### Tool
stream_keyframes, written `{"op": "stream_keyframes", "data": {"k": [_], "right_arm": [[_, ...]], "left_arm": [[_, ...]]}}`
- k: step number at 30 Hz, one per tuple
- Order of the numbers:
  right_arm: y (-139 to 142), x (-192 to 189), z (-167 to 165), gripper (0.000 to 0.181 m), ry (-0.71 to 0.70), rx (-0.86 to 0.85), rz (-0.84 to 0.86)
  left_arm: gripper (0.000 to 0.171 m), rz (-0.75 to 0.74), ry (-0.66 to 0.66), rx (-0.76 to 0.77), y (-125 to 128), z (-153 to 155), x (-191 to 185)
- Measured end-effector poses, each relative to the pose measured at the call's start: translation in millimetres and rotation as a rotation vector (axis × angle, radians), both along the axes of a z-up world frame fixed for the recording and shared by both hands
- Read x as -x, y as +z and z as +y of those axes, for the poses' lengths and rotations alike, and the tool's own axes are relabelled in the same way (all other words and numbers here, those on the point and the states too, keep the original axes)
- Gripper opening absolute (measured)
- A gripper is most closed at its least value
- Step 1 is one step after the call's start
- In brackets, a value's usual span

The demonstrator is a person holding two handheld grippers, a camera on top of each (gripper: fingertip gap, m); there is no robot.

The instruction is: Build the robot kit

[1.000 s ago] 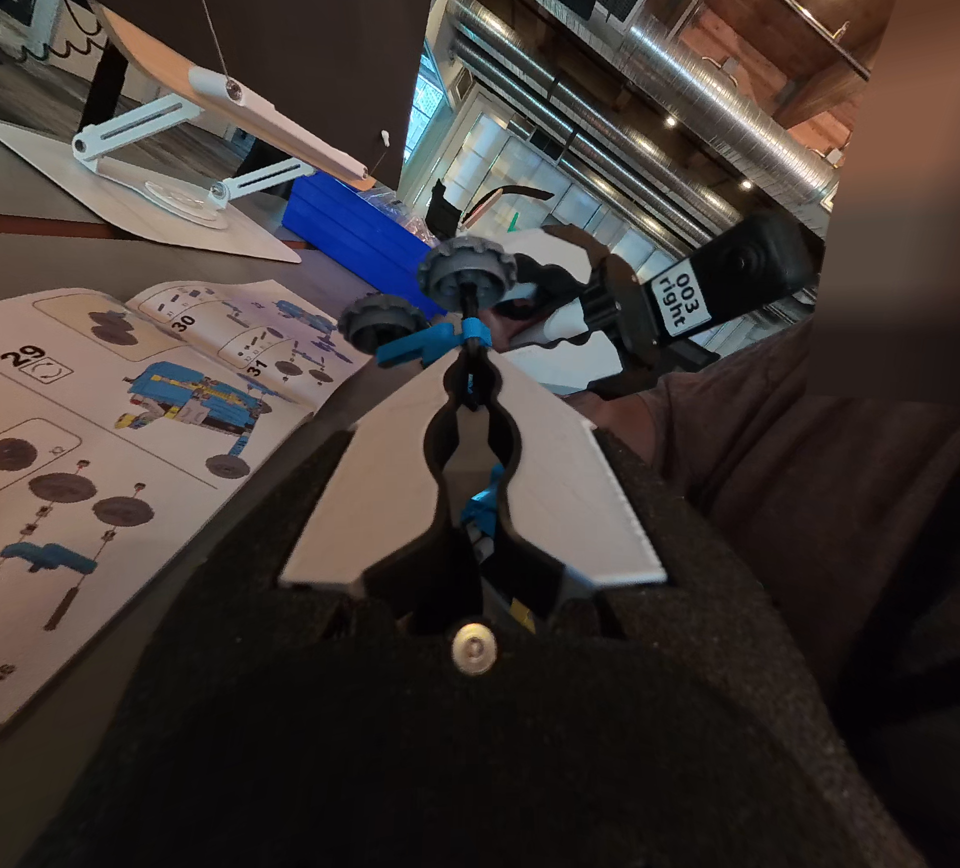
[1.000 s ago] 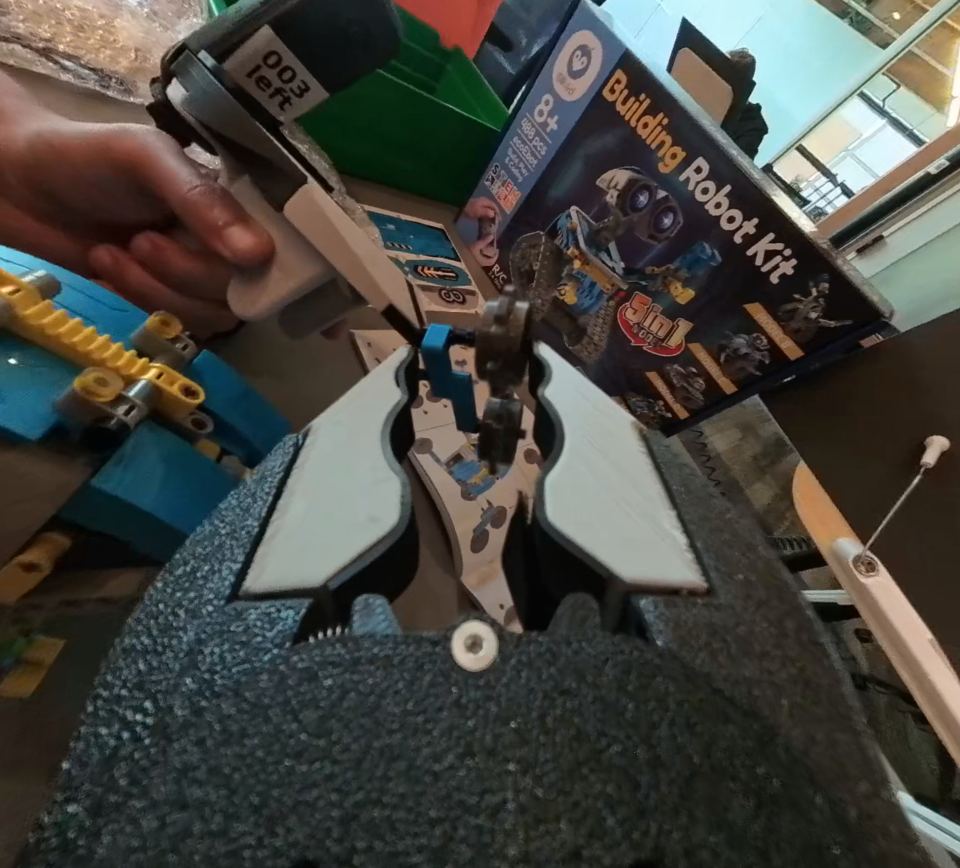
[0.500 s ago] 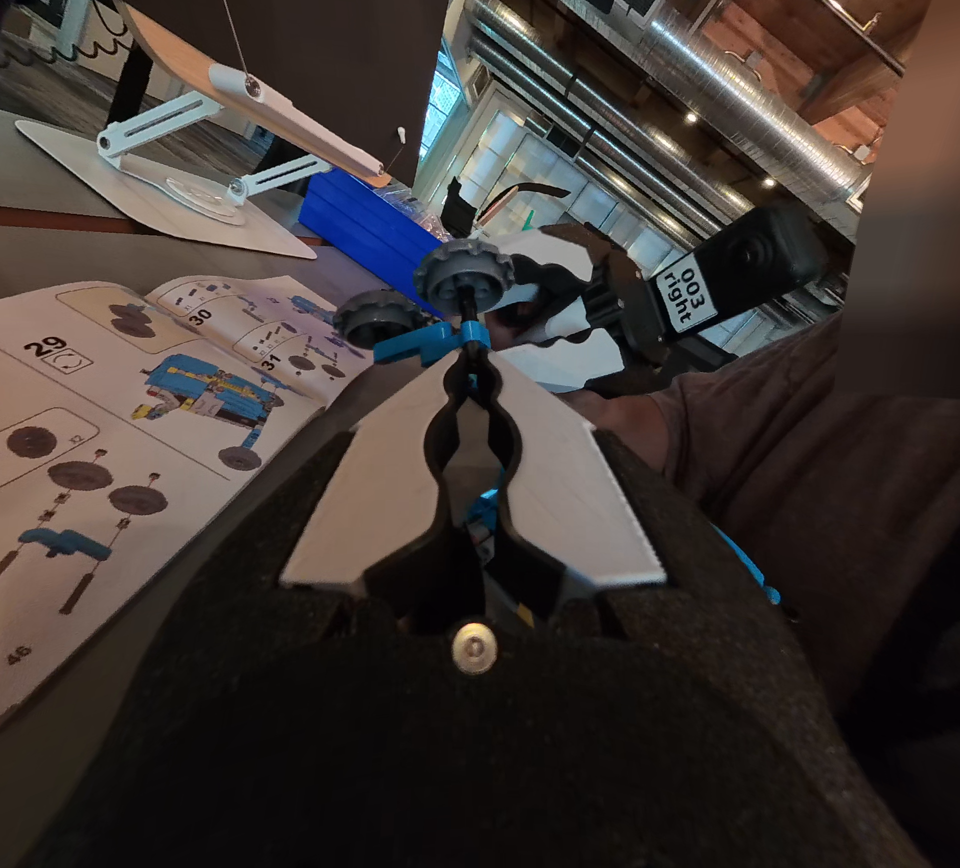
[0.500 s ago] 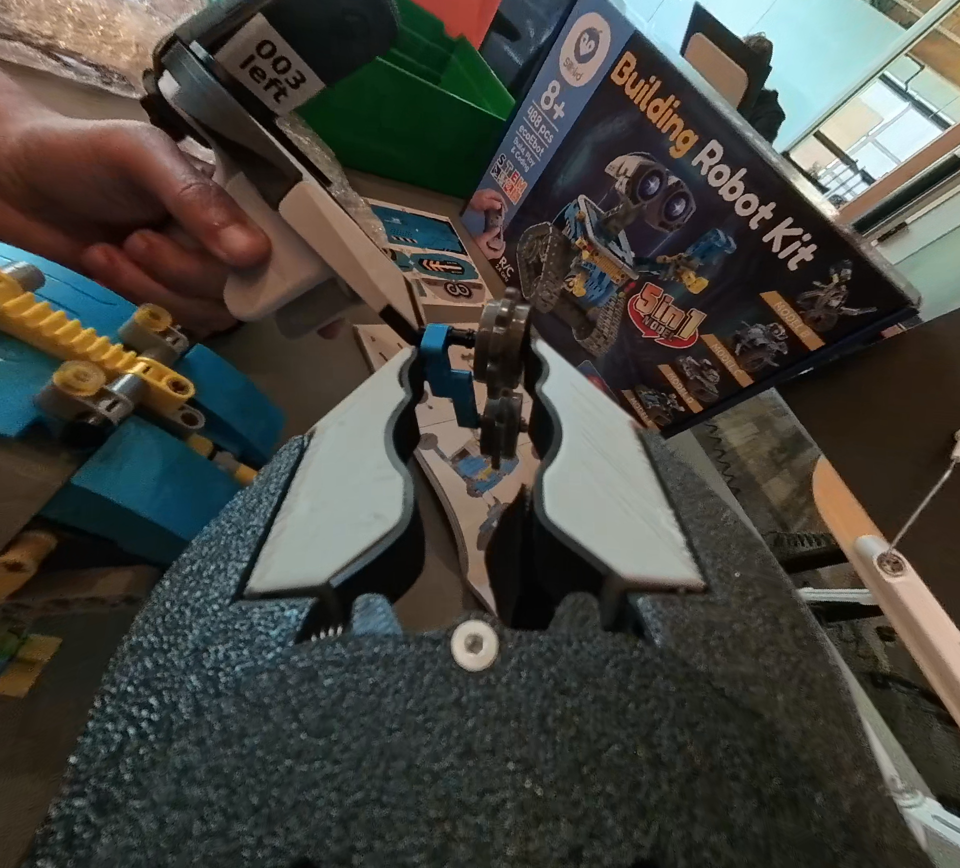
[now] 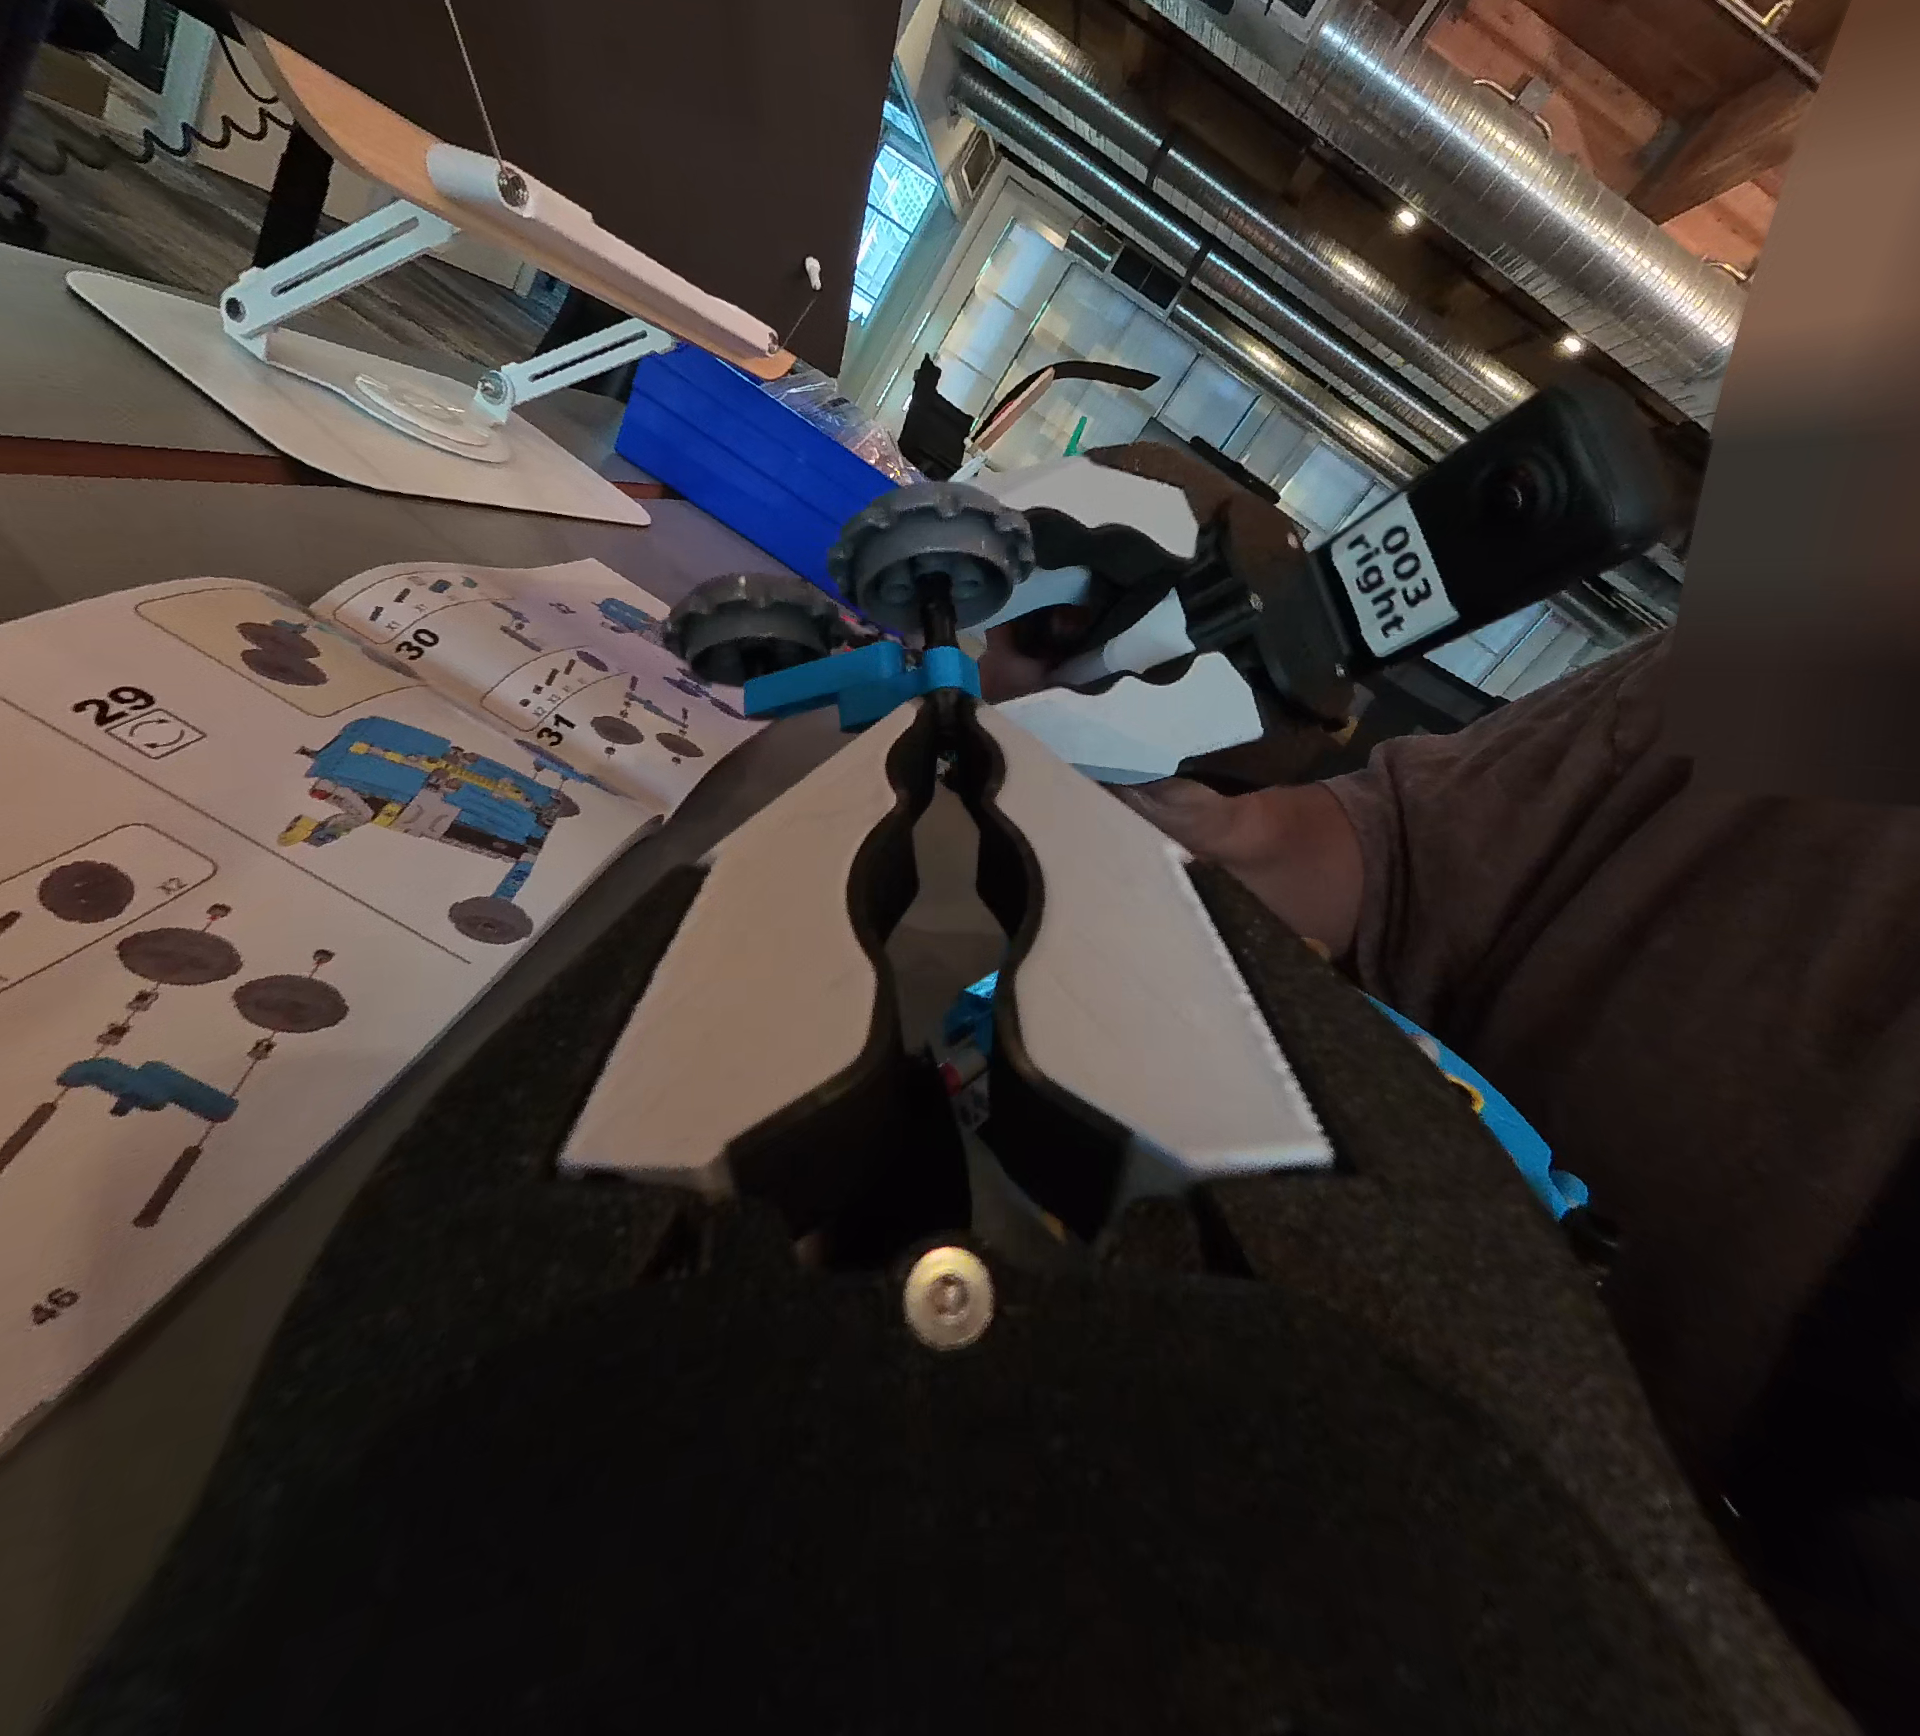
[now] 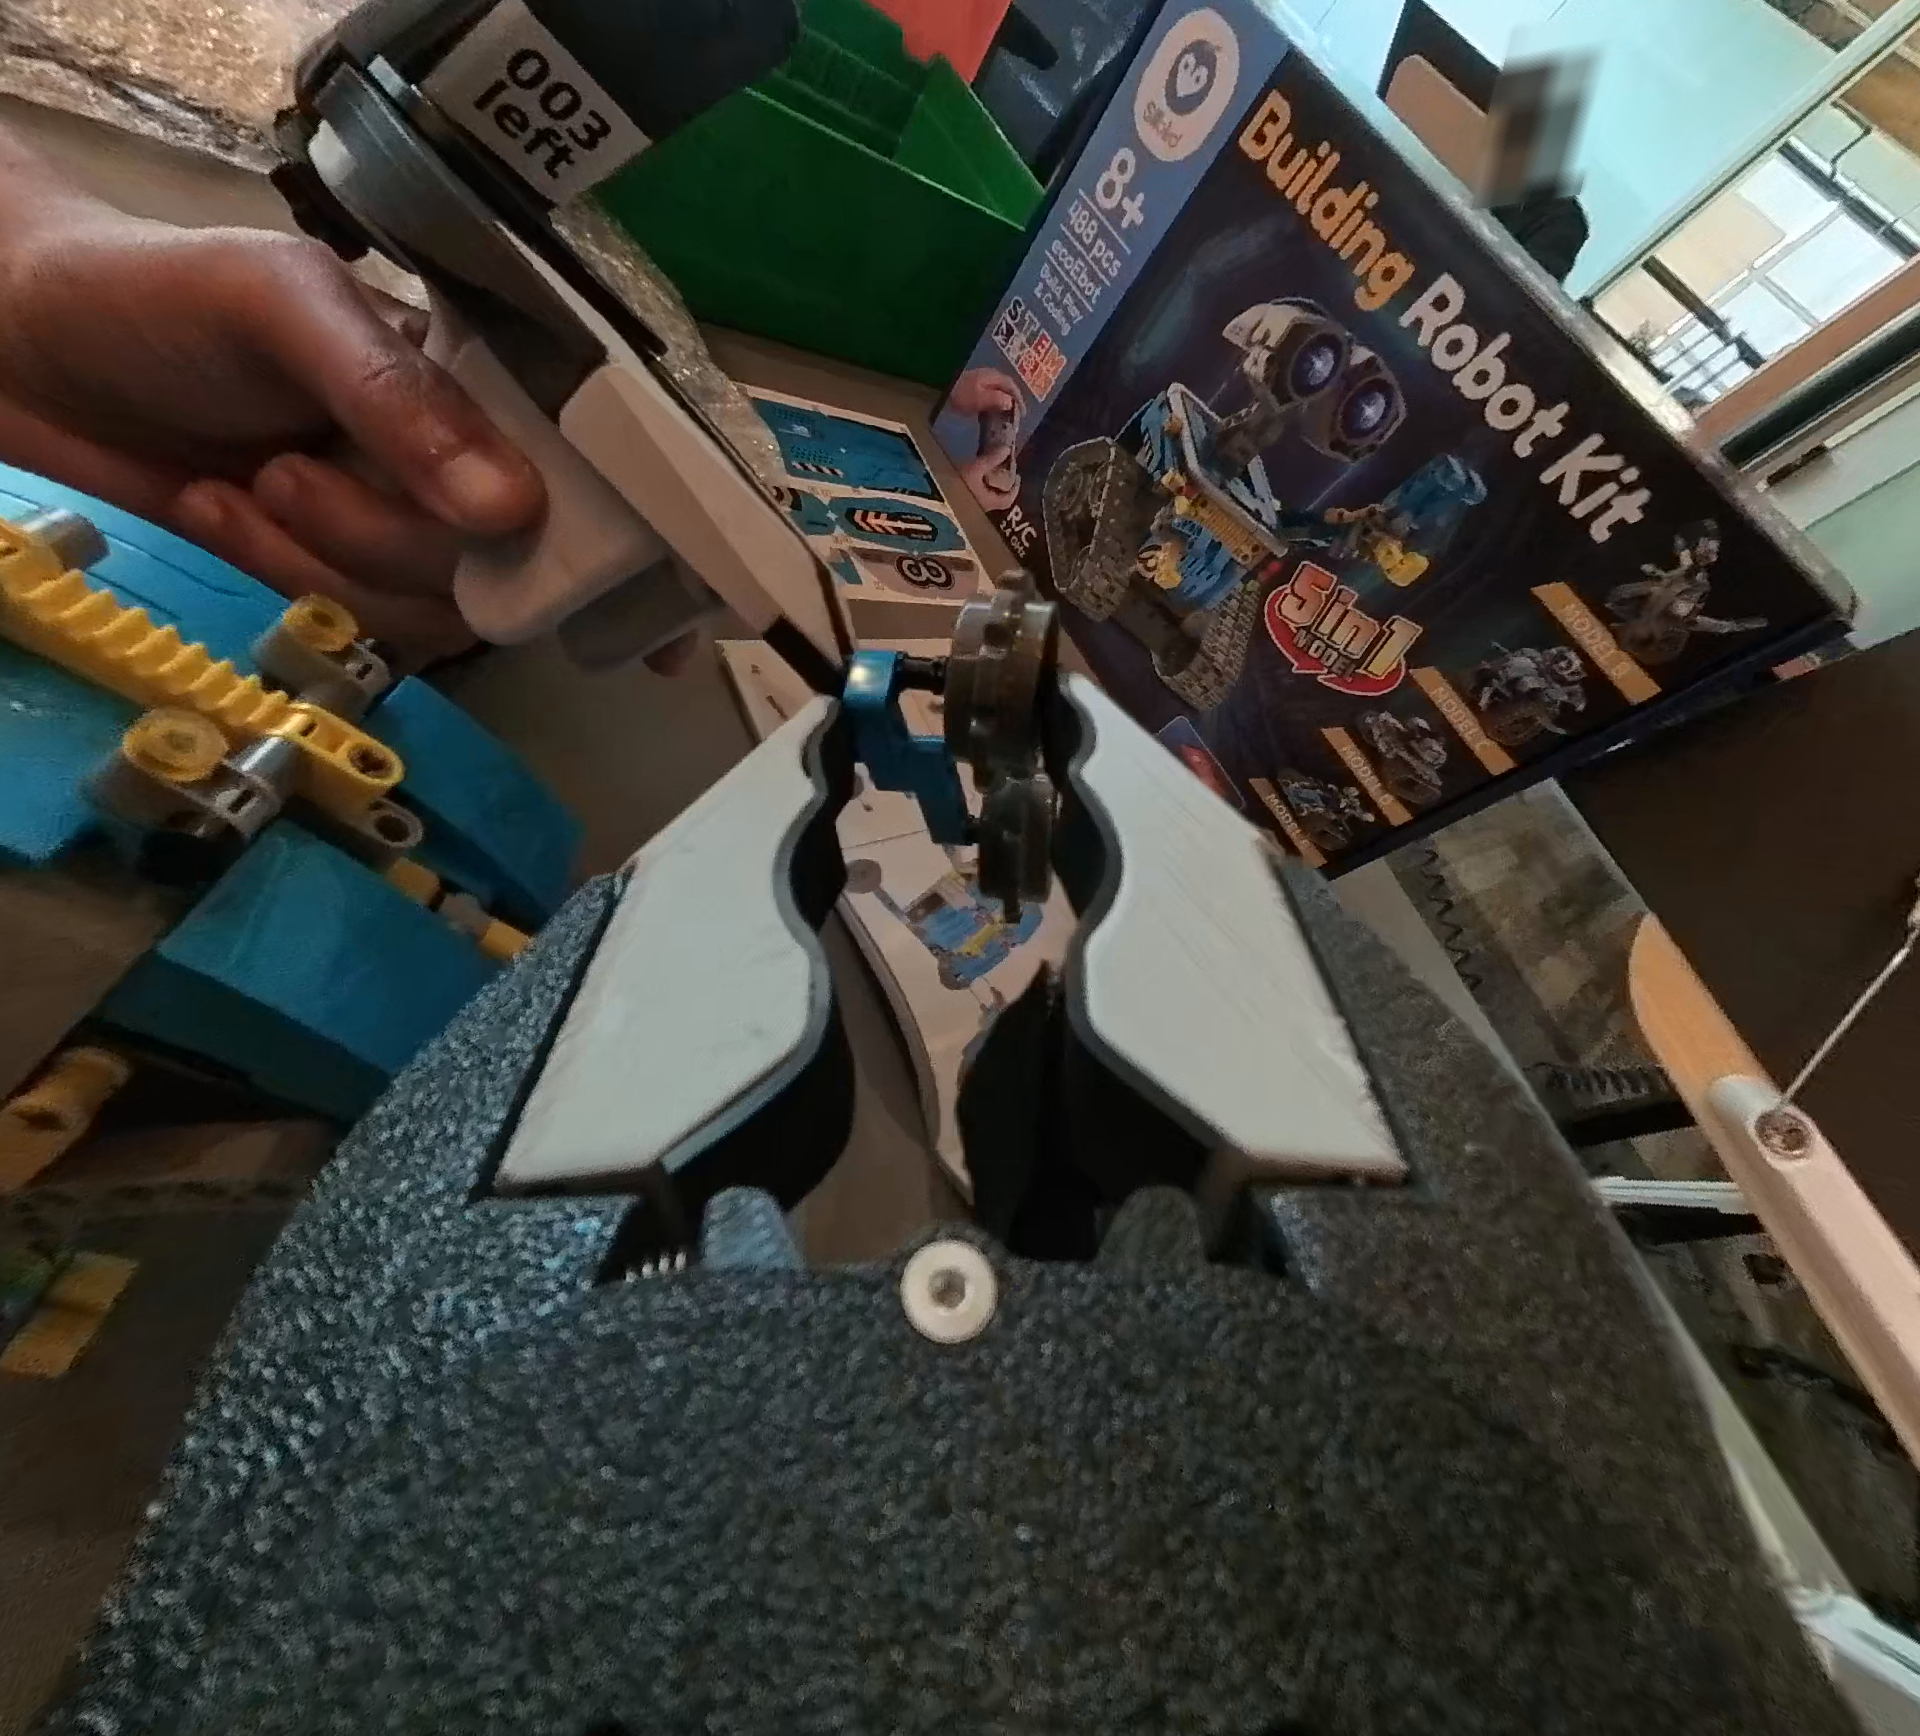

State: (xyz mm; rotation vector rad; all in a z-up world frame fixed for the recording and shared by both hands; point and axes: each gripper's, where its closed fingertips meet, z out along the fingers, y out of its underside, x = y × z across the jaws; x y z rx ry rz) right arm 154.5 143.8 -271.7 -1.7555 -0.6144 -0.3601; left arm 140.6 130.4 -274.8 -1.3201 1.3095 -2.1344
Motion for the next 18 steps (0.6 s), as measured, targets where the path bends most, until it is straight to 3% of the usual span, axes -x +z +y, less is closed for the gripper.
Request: {"op": "stream_keyframes", "data": {"k": [11,15,18], "right_arm": [[17.0,-2.6,-4.2,0.053,0.015,0.013,0.082],[7.9,-6.8,-3.0,0.059,0.004,0.047,0.118],[3.5,-2.1,-2.3,0.050,0.009,0.033,0.066]], "left_arm": [[0.002,-0.018,-0.042,0.062,5.5,4.1,3.3],[0.002,-0.019,-0.046,0.056,5.3,2.6,3.1],[0.001,-0.014,-0.051,0.049,4.3,1.1,2.6]]}}
